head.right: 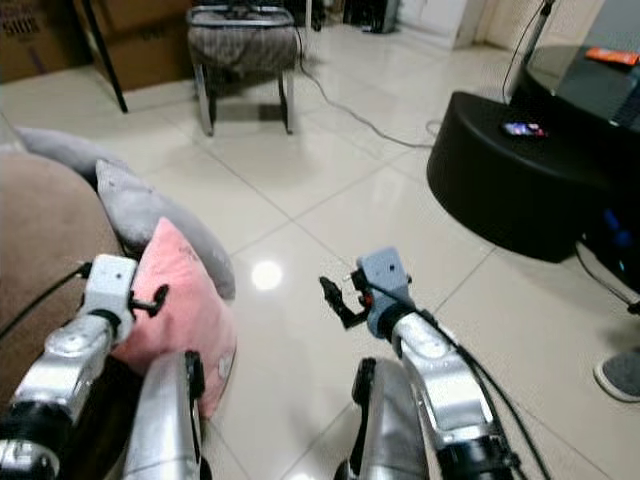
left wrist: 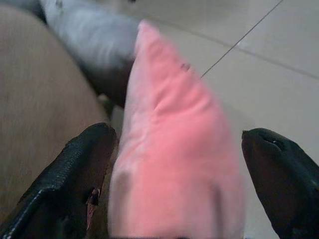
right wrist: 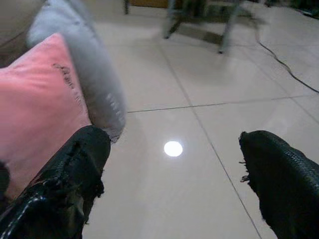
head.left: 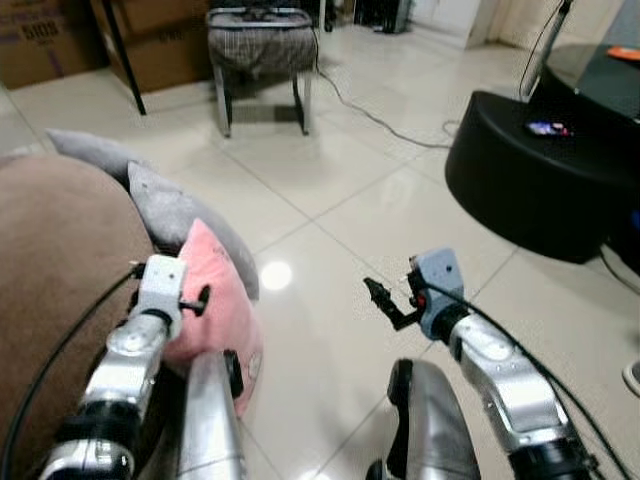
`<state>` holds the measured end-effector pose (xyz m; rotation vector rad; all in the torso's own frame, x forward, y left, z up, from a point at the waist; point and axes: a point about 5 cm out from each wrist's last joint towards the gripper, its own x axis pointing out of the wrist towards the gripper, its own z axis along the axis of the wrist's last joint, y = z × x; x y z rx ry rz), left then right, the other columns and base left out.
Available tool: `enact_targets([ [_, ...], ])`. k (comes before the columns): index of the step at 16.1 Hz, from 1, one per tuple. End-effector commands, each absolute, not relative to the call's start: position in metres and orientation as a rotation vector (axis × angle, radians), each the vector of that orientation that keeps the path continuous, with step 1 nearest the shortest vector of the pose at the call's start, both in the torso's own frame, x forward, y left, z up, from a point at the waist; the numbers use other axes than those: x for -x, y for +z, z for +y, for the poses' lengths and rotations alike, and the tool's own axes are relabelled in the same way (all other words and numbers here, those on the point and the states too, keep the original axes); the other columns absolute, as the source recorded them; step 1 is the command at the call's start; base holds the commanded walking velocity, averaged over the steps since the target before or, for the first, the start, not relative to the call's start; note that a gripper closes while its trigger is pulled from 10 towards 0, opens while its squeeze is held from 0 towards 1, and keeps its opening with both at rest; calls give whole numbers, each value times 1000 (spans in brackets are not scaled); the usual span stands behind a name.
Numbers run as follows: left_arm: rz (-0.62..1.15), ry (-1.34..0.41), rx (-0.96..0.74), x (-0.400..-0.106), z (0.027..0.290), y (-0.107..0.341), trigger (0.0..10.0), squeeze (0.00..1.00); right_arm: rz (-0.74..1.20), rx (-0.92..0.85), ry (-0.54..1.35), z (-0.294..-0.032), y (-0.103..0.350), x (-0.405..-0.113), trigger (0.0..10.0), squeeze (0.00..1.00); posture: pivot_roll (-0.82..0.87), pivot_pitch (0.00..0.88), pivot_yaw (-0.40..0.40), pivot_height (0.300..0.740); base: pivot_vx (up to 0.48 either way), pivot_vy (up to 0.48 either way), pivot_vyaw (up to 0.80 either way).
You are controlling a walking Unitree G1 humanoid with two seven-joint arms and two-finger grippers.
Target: Move the pillow to the sofa from floor
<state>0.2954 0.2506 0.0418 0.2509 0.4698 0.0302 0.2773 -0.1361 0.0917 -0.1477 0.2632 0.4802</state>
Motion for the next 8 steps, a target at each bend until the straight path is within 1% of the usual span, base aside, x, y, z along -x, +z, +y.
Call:
enact_targets([
  [1,472,64,-264,-299,257,42,10000,1000,239,149,517,-137,103,-280,10000,0,-53,0,-86,457,0,0,0],
  [3,502,110,-286,-299,265,38,10000,1000,245,179,578,-137,107,-280,10000,0,-78,0,-95,457,0,0,0],
  [4,516,111,-259,-299,265,35,10000,1000,253,190,625,-136,109,-279,10000,0,-87,0,-100,457,0,0,0],
  [5,529,104,-261,-299,265,32,10000,655,265,193,686,-133,113,-279,10000,0,-99,0,-108,457,0,0,0],
  [6,537,105,-274,-299,266,32,10000,180,272,196,723,-132,114,-279,10000,0,-101,0,-108,457,0,0,0],
  [7,548,128,-296,-300,271,31,10000,0,288,246,854,-126,118,-276,10000,0,-115,22,-109,457,0,0,0],
  [8,552,132,-288,-300,272,31,10000,0,289,260,894,-124,119,-273,10000,0,-124,33,-109,457,0,0,0],
])
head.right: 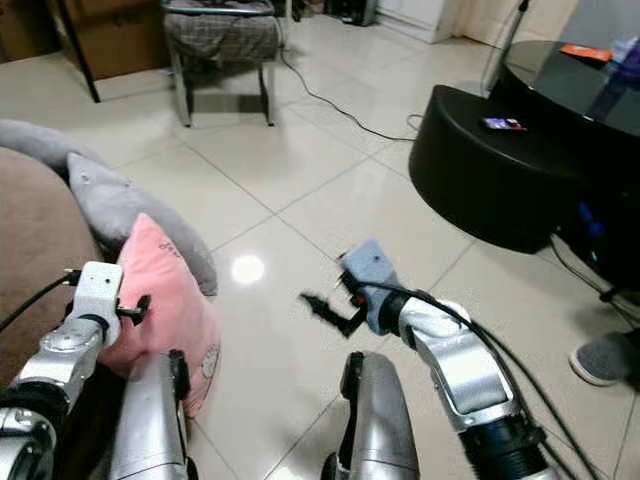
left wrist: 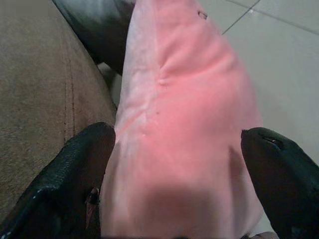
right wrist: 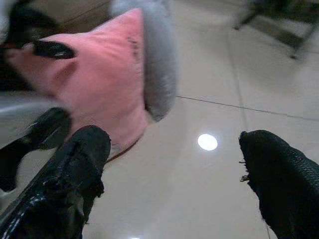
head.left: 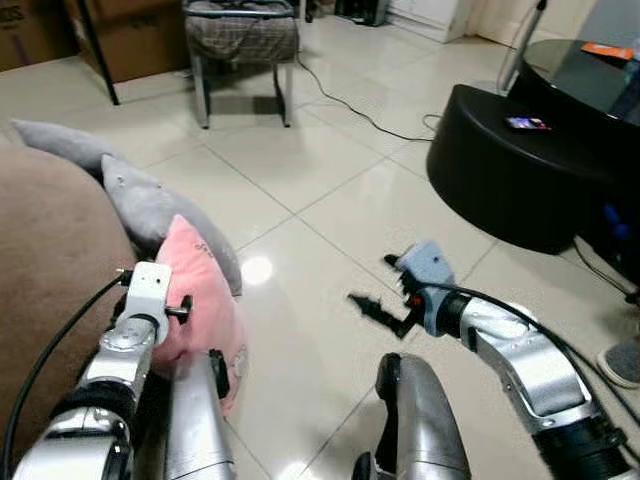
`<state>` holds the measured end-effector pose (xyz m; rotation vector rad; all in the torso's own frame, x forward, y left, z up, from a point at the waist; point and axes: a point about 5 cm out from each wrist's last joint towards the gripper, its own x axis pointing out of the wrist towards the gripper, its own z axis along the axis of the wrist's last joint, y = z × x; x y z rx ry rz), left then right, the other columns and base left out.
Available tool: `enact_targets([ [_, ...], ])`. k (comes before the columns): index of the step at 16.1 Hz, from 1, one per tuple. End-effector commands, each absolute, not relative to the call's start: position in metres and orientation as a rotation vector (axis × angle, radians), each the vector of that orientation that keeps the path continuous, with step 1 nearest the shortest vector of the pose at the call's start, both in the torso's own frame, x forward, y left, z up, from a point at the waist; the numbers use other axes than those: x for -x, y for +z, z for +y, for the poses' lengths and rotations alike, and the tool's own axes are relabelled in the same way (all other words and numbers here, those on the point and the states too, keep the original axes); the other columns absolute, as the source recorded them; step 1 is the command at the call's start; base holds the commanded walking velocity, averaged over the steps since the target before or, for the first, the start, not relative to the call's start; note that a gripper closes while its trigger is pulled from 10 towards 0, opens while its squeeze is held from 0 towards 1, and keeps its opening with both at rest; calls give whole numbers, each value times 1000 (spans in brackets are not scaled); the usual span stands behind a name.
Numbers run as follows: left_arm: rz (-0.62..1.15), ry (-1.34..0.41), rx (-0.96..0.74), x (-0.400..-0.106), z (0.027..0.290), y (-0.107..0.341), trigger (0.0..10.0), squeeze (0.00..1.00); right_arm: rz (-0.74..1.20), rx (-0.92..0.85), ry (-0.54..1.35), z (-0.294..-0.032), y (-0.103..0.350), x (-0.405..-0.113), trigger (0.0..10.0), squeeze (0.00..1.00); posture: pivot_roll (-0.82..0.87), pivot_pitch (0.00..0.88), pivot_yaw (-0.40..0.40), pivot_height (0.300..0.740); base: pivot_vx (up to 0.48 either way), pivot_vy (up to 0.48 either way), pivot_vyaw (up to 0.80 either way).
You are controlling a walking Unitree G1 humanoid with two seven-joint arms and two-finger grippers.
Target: Move the pillow to the sofa from floor
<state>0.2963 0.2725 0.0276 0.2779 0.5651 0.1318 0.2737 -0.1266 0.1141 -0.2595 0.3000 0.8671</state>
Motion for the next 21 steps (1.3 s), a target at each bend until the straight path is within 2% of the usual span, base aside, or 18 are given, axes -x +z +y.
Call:
enact_targets([
  [1,557,129,-285,-299,273,30,10000,0,288,272,928,-123,121,-272,10000,0,-131,44,-114,457,0,0,0],
  [5,589,220,-438,-291,290,27,10000,0,296,283,982,-116,125,-270,10000,0,-148,64,-135,457,0,0,0],
  [8,656,194,-411,-284,286,16,10000,0,307,287,1011,-113,124,-266,10000,0,-158,79,-137,457,0,0,0],
  [10,720,162,-328,-277,278,4,10000,0,308,287,1018,-111,125,-264,10000,0,-166,83,-136,457,0,0,0],
  [11,732,138,-271,-276,273,0,9412,0,310,286,1020,-110,125,-264,10000,0,-169,81,-134,457,0,0,0],
  [14,728,100,-236,-279,264,-1,0,0,317,284,1020,-112,125,-265,10000,0,-171,76,-134,457,0,0,0],
  [21,727,92,-247,-280,265,1,0,0,323,292,1061,-105,126,-265,10000,0,-167,69,-147,457,0,0,0],
])
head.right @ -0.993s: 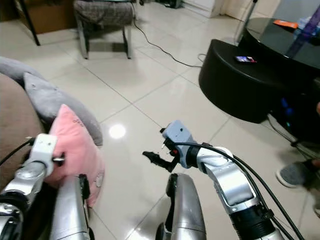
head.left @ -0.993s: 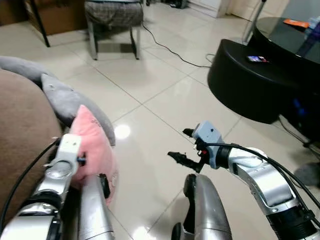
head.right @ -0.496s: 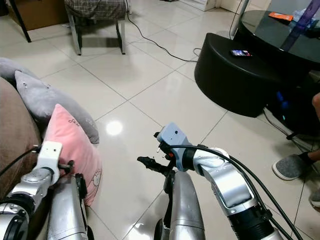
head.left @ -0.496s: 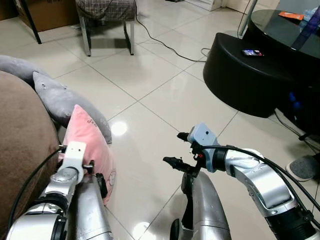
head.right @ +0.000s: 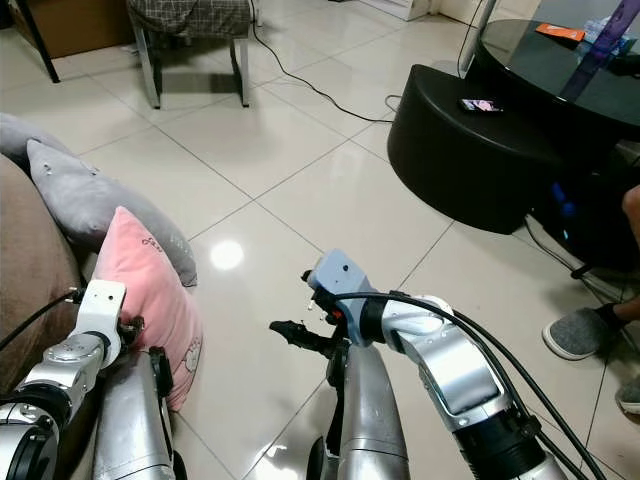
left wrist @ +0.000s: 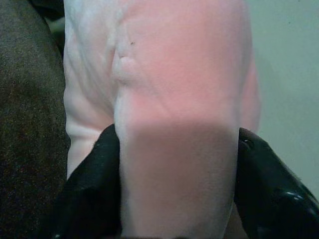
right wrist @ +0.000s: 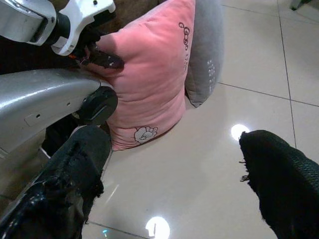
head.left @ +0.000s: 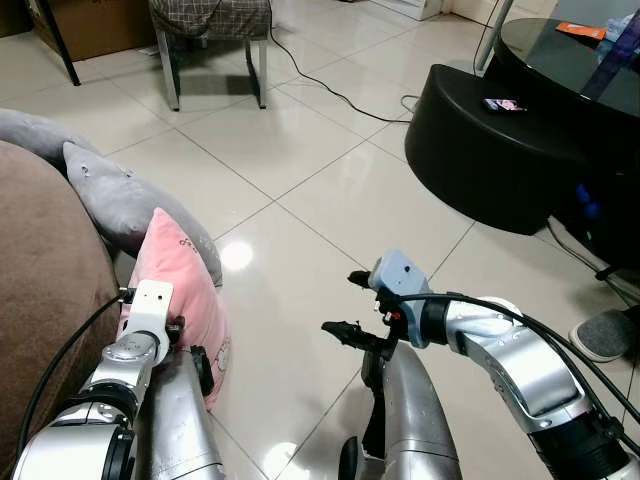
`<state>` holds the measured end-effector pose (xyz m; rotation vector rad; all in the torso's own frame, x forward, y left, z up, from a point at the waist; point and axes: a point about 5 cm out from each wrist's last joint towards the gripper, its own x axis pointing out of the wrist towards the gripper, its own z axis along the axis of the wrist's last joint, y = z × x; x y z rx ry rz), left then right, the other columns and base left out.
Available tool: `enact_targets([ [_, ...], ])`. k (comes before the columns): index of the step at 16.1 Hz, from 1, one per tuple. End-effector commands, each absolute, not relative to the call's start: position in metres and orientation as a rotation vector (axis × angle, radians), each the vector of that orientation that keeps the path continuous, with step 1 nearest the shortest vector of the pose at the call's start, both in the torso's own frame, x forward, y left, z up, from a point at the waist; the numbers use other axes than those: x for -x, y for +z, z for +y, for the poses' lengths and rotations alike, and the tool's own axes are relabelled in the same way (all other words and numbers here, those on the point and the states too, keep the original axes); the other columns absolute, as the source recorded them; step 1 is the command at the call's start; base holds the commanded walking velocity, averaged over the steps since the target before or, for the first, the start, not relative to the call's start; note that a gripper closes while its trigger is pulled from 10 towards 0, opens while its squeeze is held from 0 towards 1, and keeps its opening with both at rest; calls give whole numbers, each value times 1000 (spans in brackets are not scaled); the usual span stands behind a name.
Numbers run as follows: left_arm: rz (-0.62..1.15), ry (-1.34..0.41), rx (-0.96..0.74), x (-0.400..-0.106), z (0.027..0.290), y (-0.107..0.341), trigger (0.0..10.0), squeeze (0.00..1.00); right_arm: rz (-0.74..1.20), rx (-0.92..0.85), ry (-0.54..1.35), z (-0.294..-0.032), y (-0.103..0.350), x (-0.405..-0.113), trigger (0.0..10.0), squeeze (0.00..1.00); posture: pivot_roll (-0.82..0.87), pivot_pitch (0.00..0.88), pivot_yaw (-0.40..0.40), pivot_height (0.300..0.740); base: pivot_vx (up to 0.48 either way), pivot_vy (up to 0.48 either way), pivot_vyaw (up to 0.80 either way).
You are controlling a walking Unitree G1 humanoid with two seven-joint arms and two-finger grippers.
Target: Move the pillow to the sofa from floor
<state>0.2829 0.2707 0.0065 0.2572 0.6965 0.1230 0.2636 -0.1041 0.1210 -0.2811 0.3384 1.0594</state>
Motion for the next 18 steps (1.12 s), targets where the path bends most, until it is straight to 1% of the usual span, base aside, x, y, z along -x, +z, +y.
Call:
enact_targets([
  [1,728,90,-247,-279,265,0,0,0,322,292,1061,-105,126,-265,10000,0,-164,67,-142,457,0,0,0],
  [11,727,49,-228,-280,258,-2,0,0,314,297,1073,-100,123,-265,10000,0,-134,31,-118,457,0,0,0],
  [16,729,44,-225,-281,256,-1,0,0,366,294,1166,-96,113,-259,10000,0,-102,0,-115,457,0,0,0],
  [18,730,33,-225,-282,253,-1,0,0,368,304,1158,-96,109,-262,10000,0,-89,0,-111,457,0,0,0],
])
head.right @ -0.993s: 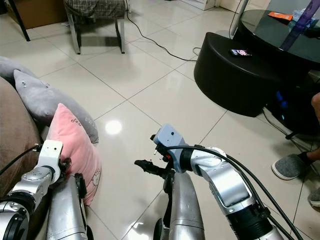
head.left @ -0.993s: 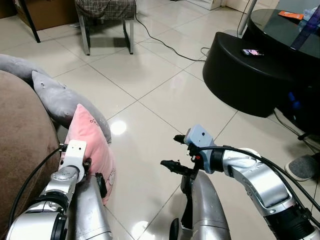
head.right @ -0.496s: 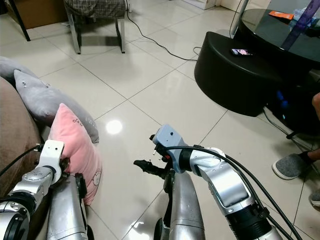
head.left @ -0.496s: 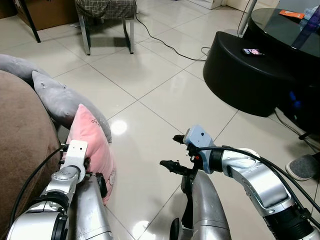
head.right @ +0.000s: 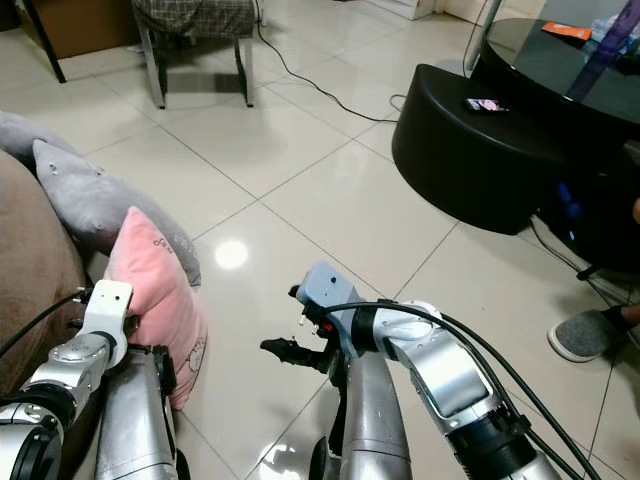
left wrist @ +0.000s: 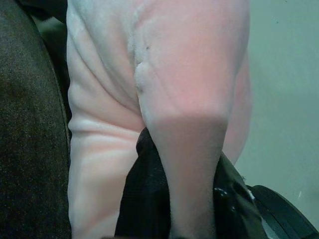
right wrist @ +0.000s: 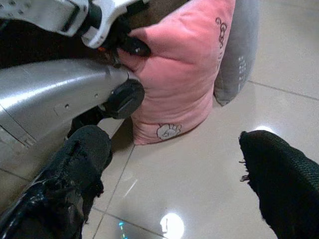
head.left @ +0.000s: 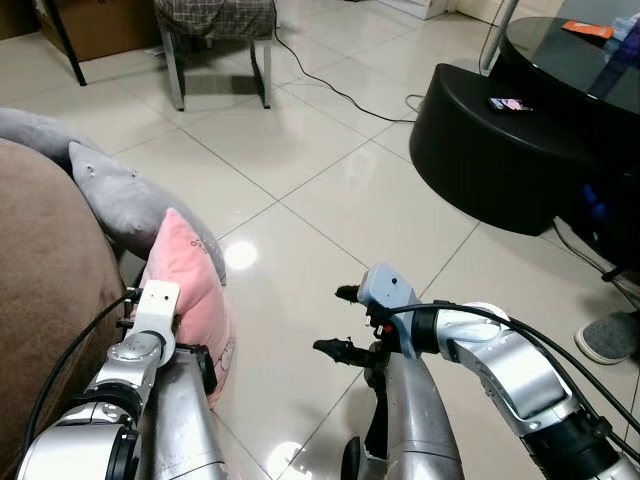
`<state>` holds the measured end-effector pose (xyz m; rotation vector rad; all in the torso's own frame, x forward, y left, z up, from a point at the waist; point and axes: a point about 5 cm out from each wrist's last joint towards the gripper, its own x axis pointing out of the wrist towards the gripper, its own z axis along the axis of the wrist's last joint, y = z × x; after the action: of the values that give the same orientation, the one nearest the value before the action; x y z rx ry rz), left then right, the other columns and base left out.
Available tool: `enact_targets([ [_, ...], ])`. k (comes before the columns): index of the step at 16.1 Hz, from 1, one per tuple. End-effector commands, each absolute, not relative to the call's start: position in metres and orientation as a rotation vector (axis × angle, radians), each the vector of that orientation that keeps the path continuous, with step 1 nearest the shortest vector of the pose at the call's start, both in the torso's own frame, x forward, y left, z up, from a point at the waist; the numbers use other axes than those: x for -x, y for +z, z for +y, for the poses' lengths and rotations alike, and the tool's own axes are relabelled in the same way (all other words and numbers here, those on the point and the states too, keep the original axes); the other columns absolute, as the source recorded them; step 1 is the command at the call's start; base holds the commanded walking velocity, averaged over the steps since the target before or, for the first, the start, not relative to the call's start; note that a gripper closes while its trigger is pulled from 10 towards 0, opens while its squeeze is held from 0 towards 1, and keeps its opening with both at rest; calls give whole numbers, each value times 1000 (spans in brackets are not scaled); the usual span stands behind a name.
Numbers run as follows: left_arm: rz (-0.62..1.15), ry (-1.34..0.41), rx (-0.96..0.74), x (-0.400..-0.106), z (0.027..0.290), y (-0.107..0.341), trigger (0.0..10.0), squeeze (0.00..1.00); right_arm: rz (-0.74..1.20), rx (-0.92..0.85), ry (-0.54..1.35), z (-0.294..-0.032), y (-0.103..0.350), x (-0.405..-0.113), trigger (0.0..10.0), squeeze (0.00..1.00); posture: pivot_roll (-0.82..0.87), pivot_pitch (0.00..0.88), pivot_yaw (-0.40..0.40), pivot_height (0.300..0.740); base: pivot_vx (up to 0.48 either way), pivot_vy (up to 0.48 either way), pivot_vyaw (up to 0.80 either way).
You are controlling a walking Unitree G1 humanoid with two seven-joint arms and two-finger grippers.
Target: Move the pillow to the sofa from floor
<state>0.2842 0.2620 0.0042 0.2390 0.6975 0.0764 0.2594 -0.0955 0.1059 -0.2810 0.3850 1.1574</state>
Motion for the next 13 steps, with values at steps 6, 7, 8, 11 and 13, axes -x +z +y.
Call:
enact_targets([
  [6,588,-59,-164,-302,234,16,0,0,358,260,985,-106,107,-270,10000,0,-42,0,-77,457,0,0,0],
  [7,519,-94,-137,-308,226,22,0,0,351,227,949,-111,109,-266,10000,0,-27,0,-82,457,0,0,0],
  [8,463,-120,-119,-311,219,27,0,0,336,197,921,-113,111,-264,10000,0,-19,0,-83,457,0,0,0],
  [11,223,-166,-39,-311,194,62,0,0,184,129,735,-117,123,-261,10000,0,-4,0,-67,457,0,0,0],
  [13,127,-194,-50,-305,184,84,0,0,128,100,629,-122,123,-264,10000,0,5,0,-54,457,0,0,0],
])
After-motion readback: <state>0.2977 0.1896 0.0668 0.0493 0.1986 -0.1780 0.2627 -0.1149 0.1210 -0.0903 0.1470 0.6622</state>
